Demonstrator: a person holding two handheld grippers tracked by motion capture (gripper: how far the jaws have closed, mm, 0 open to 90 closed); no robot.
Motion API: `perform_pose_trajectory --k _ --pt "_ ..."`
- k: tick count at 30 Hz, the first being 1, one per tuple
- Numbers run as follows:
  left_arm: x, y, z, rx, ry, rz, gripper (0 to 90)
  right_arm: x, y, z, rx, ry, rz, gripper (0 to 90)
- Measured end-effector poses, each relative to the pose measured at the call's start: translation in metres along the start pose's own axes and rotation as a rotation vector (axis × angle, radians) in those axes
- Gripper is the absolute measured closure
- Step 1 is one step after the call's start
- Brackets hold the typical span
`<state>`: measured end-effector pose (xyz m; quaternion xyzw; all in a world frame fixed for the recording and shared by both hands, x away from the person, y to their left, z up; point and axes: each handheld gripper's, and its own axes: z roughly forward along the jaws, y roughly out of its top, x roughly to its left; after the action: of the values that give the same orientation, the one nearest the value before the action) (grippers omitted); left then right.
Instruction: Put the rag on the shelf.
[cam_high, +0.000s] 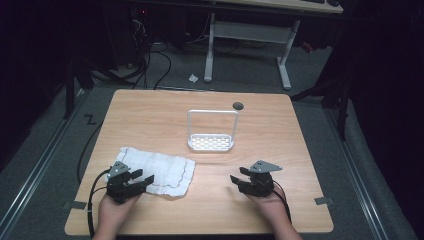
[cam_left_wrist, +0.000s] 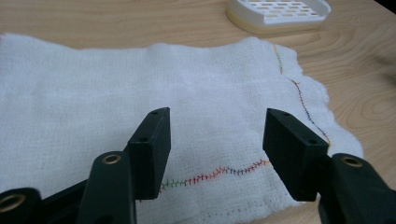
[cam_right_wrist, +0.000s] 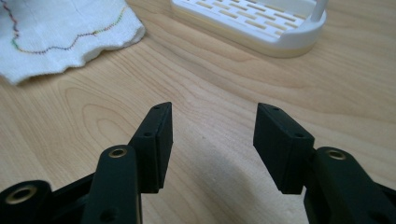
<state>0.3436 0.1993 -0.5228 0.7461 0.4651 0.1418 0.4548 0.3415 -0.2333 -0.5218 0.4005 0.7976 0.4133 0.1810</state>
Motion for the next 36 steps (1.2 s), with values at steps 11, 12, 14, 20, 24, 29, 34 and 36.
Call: perform_pose_trajectory --k 11,12,14,20,24,29,34,36 --pt "0.003 -0.001 0.0 0.022 0.01 0.034 37.5 0.007 0.003 0.008 0.005 0.03 -0.044 44.5" --pt "0.003 -0.001 0.0 0.022 0.01 0.034 37.4 0.007 0.003 0.008 0.005 0.03 -0.044 44.5" --pt "0.005 0.0 -0.002 0.008 -0.004 0.035 36.6 0.009 0.004 0.01 0.019 0.019 -0.036 43.8" --pt "0.007 0.0 -0.003 0.008 -0.051 0.033 32.7 0.015 0.006 0.011 0.0 0.005 -0.057 44.4" --pt "0.002 0.001 -0.003 -0.007 -0.059 0.043 29.4 0.022 0.008 0.016 0.014 0.023 -0.058 48.3" --pt "-0.002 0.0 -0.004 0.002 -0.047 0.061 39.0 0.036 0.014 0.027 0.025 0.068 -0.057 59.9" --pt "0.002 -0.001 -0.005 0.009 -0.068 0.048 48.4 0.051 0.042 0.05 0.027 0.141 -0.075 78.3" --pt "0.002 -0.002 -0.004 0.023 -0.061 0.06 52.4 0.057 0.054 0.065 0.047 0.141 -0.092 80.4"
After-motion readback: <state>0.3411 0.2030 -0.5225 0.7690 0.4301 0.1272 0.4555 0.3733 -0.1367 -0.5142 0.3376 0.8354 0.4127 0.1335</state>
